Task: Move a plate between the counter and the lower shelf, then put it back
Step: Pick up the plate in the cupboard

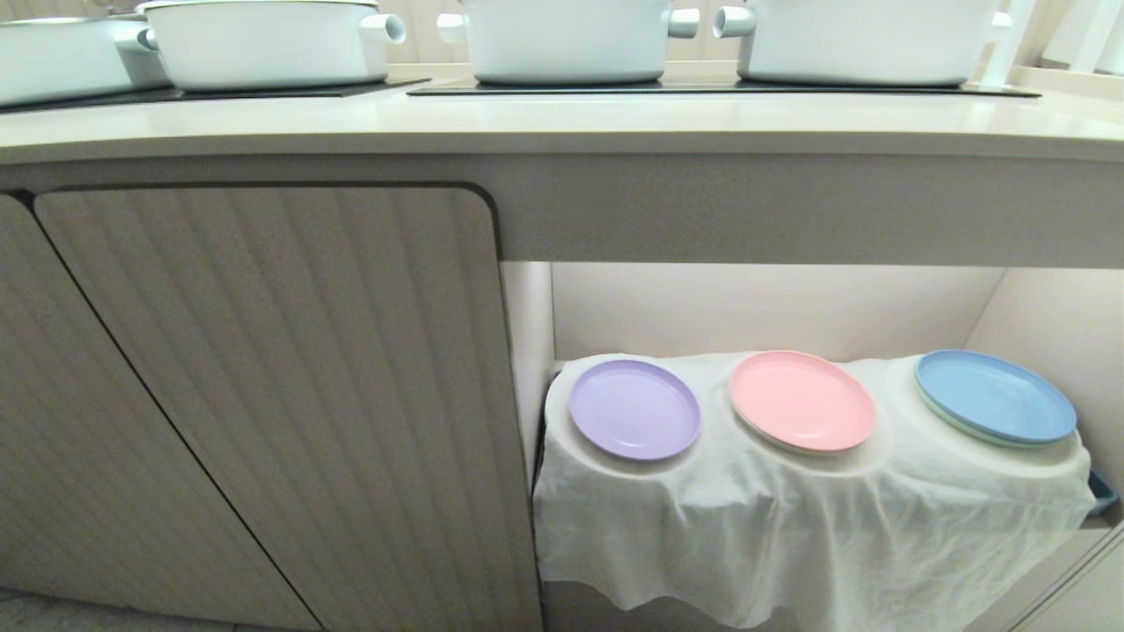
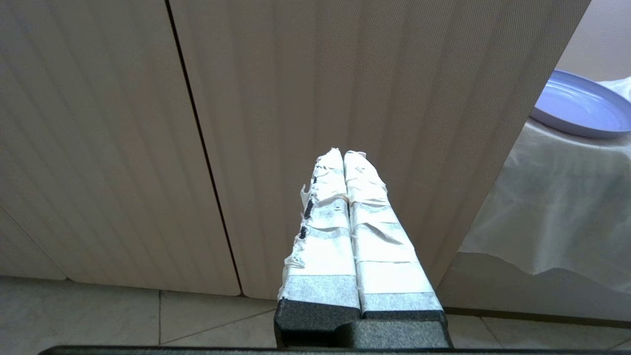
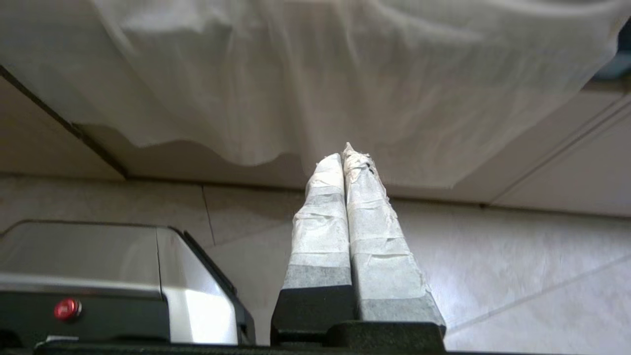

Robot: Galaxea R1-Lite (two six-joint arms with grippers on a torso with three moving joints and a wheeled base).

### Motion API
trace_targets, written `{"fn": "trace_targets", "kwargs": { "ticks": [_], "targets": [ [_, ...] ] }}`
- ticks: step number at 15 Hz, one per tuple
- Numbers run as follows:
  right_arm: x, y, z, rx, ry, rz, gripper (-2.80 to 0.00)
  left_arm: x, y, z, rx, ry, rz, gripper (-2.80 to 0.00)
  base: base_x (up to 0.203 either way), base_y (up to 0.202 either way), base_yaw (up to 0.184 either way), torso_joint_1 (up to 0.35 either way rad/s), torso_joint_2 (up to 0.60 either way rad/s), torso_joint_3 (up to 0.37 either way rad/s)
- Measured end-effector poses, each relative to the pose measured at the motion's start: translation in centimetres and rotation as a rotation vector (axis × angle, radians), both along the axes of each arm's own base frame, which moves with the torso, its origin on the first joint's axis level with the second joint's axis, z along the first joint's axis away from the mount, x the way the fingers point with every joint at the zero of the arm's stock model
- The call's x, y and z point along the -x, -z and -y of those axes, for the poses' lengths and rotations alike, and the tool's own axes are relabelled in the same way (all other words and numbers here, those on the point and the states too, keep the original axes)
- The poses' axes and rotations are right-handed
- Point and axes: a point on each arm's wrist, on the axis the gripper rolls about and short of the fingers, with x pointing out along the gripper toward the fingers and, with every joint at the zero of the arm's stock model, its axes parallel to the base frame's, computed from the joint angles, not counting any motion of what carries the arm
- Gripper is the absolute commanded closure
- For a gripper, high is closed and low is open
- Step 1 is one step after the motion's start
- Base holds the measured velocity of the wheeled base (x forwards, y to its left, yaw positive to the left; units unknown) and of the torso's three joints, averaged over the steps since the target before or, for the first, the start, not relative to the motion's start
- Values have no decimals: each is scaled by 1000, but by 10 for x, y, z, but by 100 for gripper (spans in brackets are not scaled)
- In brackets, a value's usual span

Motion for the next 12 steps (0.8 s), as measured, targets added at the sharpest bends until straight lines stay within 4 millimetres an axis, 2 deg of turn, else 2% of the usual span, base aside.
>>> {"fn": "trace_targets", "kwargs": {
  "ticks": [4,12],
  "targets": [
    [11,0,0,0,-46,140,0,0,0,0,0,0,0,0,0,0,0,0,0,0],
    [29,2,0,3,-33,377,0,0,0,0,0,0,0,0,0,0,0,0,0,0]
  ]
}}
